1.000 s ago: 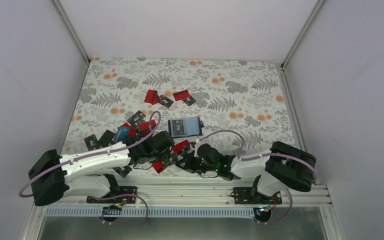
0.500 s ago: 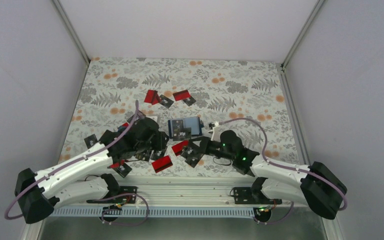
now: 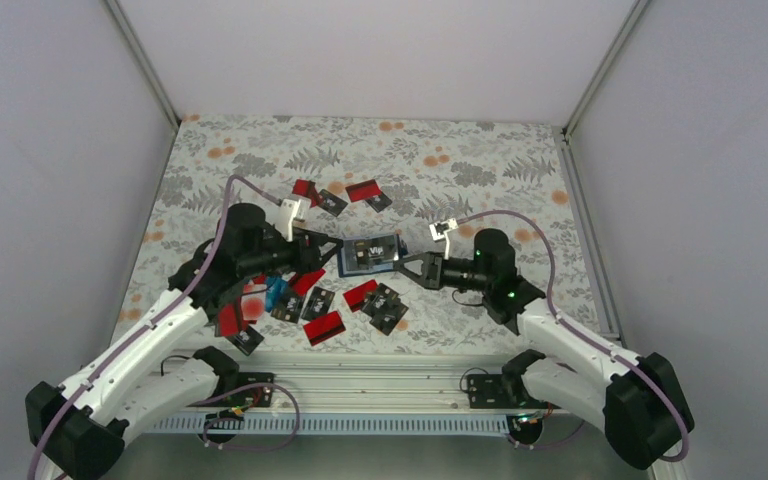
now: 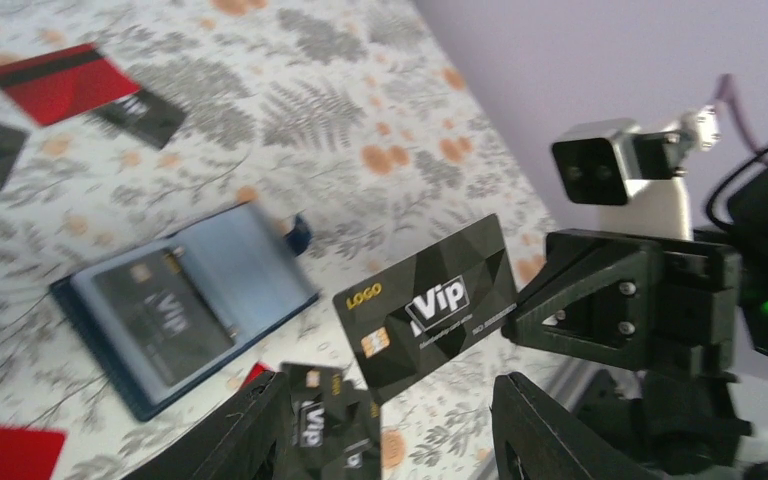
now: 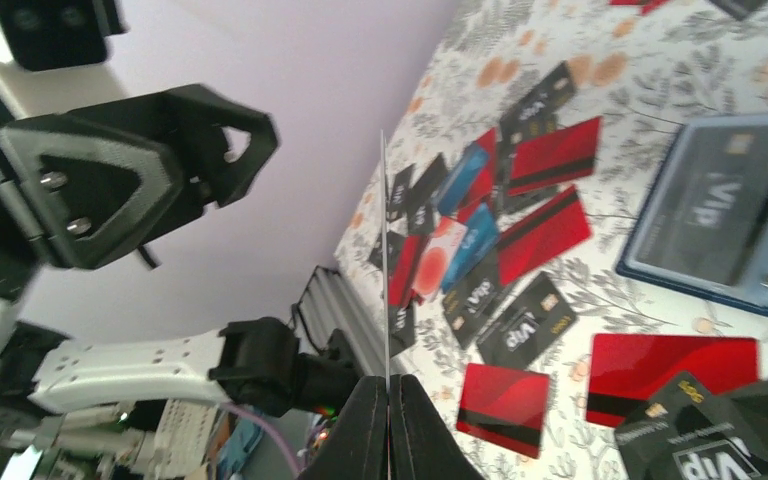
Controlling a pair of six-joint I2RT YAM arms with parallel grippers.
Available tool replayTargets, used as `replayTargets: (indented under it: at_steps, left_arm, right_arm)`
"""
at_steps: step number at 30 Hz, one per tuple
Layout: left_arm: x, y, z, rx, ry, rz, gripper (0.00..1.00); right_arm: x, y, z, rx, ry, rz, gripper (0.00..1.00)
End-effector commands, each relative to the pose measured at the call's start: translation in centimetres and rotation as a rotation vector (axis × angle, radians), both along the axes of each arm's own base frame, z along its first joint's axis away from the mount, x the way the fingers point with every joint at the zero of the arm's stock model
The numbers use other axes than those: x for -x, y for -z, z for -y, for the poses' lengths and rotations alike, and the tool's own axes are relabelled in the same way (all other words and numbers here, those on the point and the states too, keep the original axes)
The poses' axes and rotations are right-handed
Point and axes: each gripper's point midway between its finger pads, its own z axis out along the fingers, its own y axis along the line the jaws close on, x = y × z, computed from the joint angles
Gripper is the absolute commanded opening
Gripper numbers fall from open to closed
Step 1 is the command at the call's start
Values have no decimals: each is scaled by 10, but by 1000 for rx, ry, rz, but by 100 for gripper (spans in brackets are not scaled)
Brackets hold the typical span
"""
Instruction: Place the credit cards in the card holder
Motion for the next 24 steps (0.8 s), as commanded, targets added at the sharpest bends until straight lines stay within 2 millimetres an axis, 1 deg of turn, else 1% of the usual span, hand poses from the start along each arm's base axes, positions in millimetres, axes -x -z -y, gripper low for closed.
replayTargets:
  at_steps: [1, 5, 8, 13, 21, 24]
  left_arm:
    - [13, -26, 15, 122, 180, 94, 52]
    - [17, -41, 15, 159, 235, 153, 52]
    - [21, -48, 17, 155, 280, 176, 51]
    - [36, -59, 25, 170, 405, 203, 49]
    - [51, -60, 34, 181, 560, 193, 44]
    - [51, -55, 37, 164, 580, 179, 38]
  right_arm:
    - [21, -39, -4, -77, -163, 84, 4]
    - [34, -62, -5, -119, -244, 149, 4]
    - [40, -71, -6, -118, -287, 184, 4]
    - [48, -77, -7, -119, -351, 212, 4]
    - [56, -76, -11, -118, -429, 218, 4]
    - [57, -75, -13, -112, -450, 213, 4]
